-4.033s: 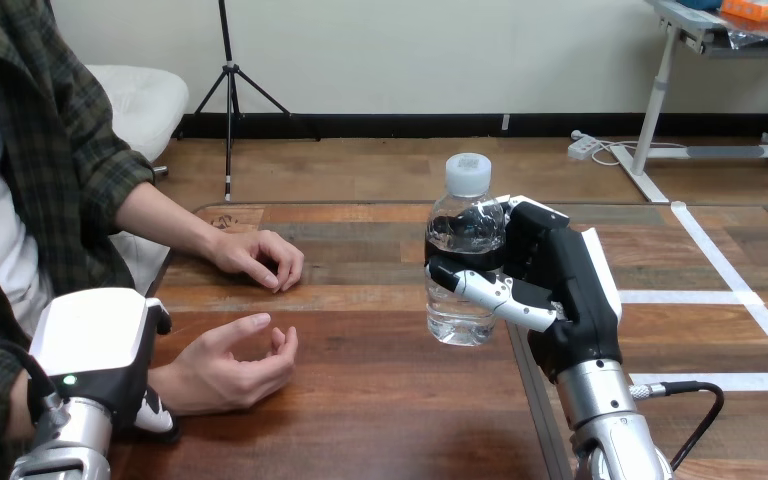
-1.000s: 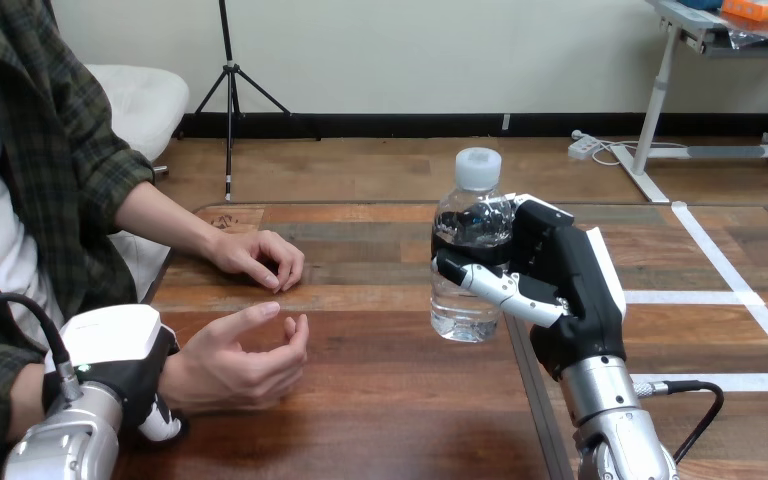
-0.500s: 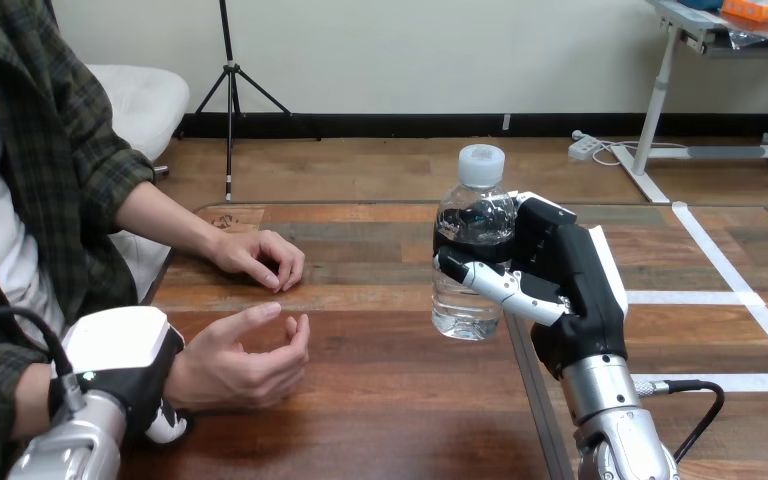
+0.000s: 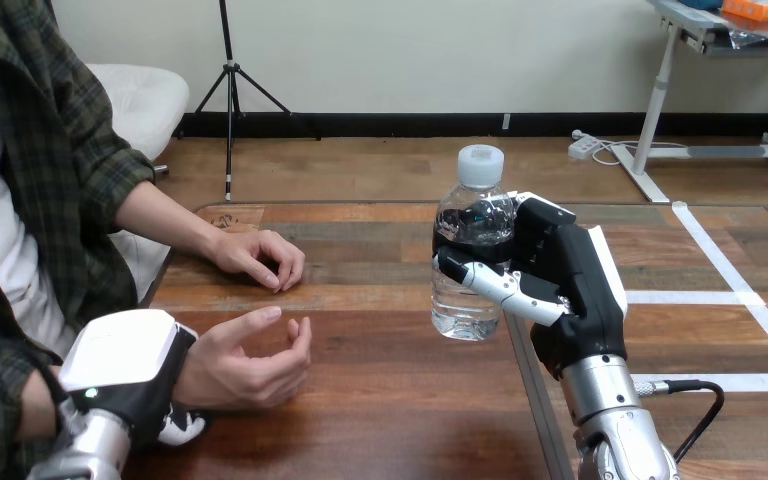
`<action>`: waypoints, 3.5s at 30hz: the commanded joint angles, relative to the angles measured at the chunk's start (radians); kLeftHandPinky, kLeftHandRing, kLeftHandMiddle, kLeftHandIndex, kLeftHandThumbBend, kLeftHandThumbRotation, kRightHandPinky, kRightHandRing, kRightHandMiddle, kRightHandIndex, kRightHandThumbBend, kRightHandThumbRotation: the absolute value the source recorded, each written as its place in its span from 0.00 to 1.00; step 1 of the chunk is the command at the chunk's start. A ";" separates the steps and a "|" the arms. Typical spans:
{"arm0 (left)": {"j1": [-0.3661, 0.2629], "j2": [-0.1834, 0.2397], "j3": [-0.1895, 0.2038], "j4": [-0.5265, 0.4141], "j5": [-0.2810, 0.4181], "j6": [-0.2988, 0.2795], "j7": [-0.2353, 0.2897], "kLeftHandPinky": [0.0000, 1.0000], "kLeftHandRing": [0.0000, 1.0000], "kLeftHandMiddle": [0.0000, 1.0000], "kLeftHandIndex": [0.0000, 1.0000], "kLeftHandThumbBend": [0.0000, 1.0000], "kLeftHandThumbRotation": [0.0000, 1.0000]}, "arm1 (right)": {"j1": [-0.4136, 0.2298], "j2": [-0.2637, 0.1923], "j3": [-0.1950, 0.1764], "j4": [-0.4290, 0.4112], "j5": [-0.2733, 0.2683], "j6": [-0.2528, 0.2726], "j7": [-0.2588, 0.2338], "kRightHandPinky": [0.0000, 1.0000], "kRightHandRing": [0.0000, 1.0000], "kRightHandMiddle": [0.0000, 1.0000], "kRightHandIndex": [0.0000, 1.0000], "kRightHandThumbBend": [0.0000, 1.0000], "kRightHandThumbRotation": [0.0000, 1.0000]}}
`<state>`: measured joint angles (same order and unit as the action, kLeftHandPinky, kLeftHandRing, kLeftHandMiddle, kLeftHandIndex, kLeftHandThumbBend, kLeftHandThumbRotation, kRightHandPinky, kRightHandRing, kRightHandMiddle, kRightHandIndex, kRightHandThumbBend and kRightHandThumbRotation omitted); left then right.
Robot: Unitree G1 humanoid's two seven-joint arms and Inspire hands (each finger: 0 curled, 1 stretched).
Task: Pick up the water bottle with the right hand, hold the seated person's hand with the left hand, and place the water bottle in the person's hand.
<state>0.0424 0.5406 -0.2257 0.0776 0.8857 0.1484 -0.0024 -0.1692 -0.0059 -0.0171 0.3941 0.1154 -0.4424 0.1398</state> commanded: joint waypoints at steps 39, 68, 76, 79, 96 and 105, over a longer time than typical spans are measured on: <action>0.024 -0.135 0.037 0.122 -0.196 -0.375 0.466 0.32 0.38 0.43 0.45 0.76 0.00 | -0.057 0.004 -0.014 -0.068 0.017 -0.001 -0.001 0.31 0.38 0.44 0.45 0.30 0.00; 0.018 -0.146 0.030 0.147 -0.173 -0.393 0.529 0.32 0.37 0.41 0.44 0.77 0.00 | -0.061 -0.001 -0.012 -0.063 -0.001 -0.004 -0.010 0.31 0.38 0.45 0.45 0.31 0.00; 0.020 -0.153 0.035 0.147 -0.193 -0.419 0.538 0.32 0.37 0.41 0.43 0.77 0.00 | -0.062 0.001 -0.013 -0.063 0.007 -0.005 -0.004 0.31 0.38 0.45 0.45 0.32 0.00; 0.023 -0.159 0.039 0.145 -0.205 -0.436 0.541 0.31 0.37 0.41 0.43 0.77 0.00 | -0.062 0.003 -0.014 -0.064 0.011 -0.004 -0.002 0.31 0.38 0.45 0.45 0.32 0.00; 0.033 -0.205 0.055 0.121 -0.305 -0.548 0.516 0.29 0.34 0.39 0.42 0.73 0.00 | -0.069 0.003 -0.013 -0.069 0.014 -0.007 0.001 0.31 0.38 0.45 0.45 0.31 0.00; 0.039 -0.228 0.057 0.093 -0.321 -0.582 0.495 0.28 0.34 0.39 0.41 0.72 0.00 | -0.081 0.000 -0.014 -0.068 0.016 -0.008 0.005 0.31 0.38 0.45 0.45 0.32 0.00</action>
<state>0.0983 0.3681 -0.1438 0.2129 0.6093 -0.3831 0.5093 -0.1693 -0.0062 -0.0182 0.3941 0.1176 -0.4308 0.1402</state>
